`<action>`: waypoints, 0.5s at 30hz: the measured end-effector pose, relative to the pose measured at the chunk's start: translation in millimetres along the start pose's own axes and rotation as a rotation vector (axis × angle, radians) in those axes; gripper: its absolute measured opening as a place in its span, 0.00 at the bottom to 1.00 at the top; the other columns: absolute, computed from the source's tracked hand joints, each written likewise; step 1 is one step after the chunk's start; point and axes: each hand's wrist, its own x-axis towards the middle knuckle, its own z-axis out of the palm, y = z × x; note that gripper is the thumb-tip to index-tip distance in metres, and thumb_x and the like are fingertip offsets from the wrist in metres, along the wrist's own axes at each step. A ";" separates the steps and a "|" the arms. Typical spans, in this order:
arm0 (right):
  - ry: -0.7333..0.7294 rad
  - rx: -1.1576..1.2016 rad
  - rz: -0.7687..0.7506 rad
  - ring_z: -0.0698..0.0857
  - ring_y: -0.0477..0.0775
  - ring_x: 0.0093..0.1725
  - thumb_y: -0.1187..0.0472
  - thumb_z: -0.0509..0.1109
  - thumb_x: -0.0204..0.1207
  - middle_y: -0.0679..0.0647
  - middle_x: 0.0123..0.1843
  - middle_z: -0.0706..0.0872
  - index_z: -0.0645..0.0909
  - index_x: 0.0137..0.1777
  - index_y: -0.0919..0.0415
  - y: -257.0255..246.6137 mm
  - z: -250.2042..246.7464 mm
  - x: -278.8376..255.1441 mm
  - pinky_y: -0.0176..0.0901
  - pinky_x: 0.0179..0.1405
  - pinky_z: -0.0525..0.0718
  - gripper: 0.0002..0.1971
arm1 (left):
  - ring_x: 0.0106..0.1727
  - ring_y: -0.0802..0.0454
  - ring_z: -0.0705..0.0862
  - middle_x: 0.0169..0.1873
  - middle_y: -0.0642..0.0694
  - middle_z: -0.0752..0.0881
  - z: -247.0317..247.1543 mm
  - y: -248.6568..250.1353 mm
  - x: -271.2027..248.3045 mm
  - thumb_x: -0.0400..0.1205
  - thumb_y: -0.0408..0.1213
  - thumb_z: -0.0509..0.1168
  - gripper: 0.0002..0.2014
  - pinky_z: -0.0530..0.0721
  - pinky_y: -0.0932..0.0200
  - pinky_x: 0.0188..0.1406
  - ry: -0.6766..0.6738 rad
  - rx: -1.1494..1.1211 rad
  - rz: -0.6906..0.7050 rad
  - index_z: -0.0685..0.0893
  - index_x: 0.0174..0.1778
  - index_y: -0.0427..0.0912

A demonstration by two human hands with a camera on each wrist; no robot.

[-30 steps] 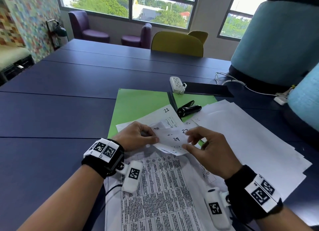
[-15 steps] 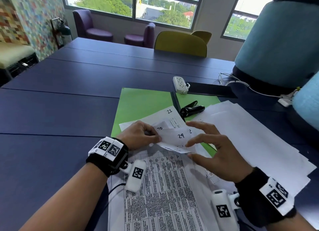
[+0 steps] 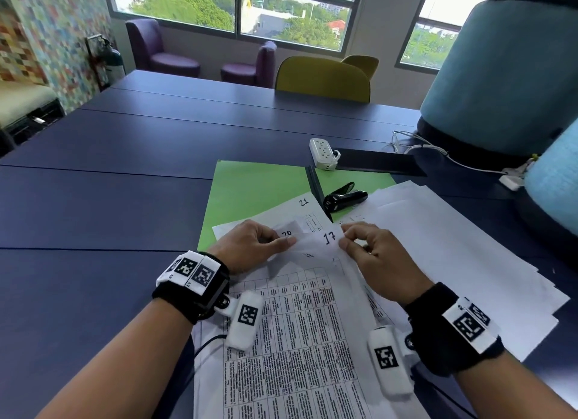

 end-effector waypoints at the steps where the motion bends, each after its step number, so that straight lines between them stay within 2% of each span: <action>1: 0.029 -0.007 -0.016 0.79 0.40 0.65 0.61 0.68 0.83 0.35 0.59 0.81 0.83 0.37 0.56 -0.8 -0.6 0.0 0.19 0.47 0.75 0.11 | 0.28 0.59 0.77 0.27 0.56 0.86 0.4 -0.6 0.9 0.71 0.70 0.65 0.24 0.75 0.60 0.35 0.014 0.018 -0.002 0.94 0.37 0.53; 4: 0.079 -0.059 -0.075 0.78 0.41 0.64 0.62 0.69 0.83 0.30 0.57 0.80 0.84 0.38 0.55 -2.1 -2.2 -3.5 0.19 0.46 0.73 0.11 | 0.28 0.56 0.74 0.26 0.52 0.81 0.9 -5.2 4.3 0.81 0.63 0.65 0.25 0.72 0.60 0.34 0.042 0.054 -0.006 0.93 0.40 0.44; 6: 0.106 -0.090 -0.101 0.77 0.41 0.64 0.62 0.69 0.82 0.28 0.56 0.80 0.83 0.37 0.52 -2.2 -3.8 -7.9 0.21 0.48 0.74 0.11 | 0.30 0.53 0.74 0.26 0.51 0.80 0.9 -6.7 5.5 0.84 0.60 0.65 0.24 0.72 0.58 0.36 0.039 0.051 -0.018 0.93 0.39 0.42; 9: 0.147 -0.123 -0.121 0.77 0.39 0.63 0.62 0.69 0.82 0.29 0.57 0.80 0.82 0.36 0.48 -2.6 -8.0 -14.6 0.27 0.48 0.75 0.12 | 0.28 0.57 0.77 0.24 0.59 0.84 -1.9 -4.1 3.6 0.85 0.54 0.67 0.18 0.75 0.60 0.36 0.039 0.052 -0.033 0.93 0.37 0.47; 11: 0.177 -0.123 -0.110 0.79 0.40 0.61 0.62 0.69 0.82 0.30 0.57 0.81 0.82 0.36 0.49 -0.3 -11.7 -17.3 0.27 0.45 0.75 0.12 | 0.29 0.60 0.82 0.28 0.60 0.88 -3.9 -3.4 0.8 0.84 0.53 0.69 0.14 0.81 0.59 0.39 0.027 0.065 -0.018 0.92 0.37 0.52; 13: 0.230 -0.114 -0.074 0.82 0.43 0.57 0.61 0.68 0.82 0.35 0.56 0.83 0.82 0.37 0.50 5.6 -16.5 -17.7 0.31 0.44 0.78 0.11 | 0.36 0.53 0.88 0.33 0.59 0.91 -4.6 -6.3 0.0 0.82 0.54 0.71 0.11 0.86 0.54 0.45 0.054 0.067 -0.007 0.92 0.38 0.56; 15: 0.317 -0.068 -0.025 0.85 0.46 0.47 0.60 0.67 0.84 0.42 0.49 0.86 0.80 0.39 0.51 9.4 -21.8 -17.6 0.39 0.39 0.79 0.10 | 0.34 0.51 0.86 0.33 0.55 0.92 -4.9 -8.0 -0.8 0.81 0.53 0.72 0.09 0.85 0.52 0.43 0.063 0.020 -0.015 0.93 0.38 0.57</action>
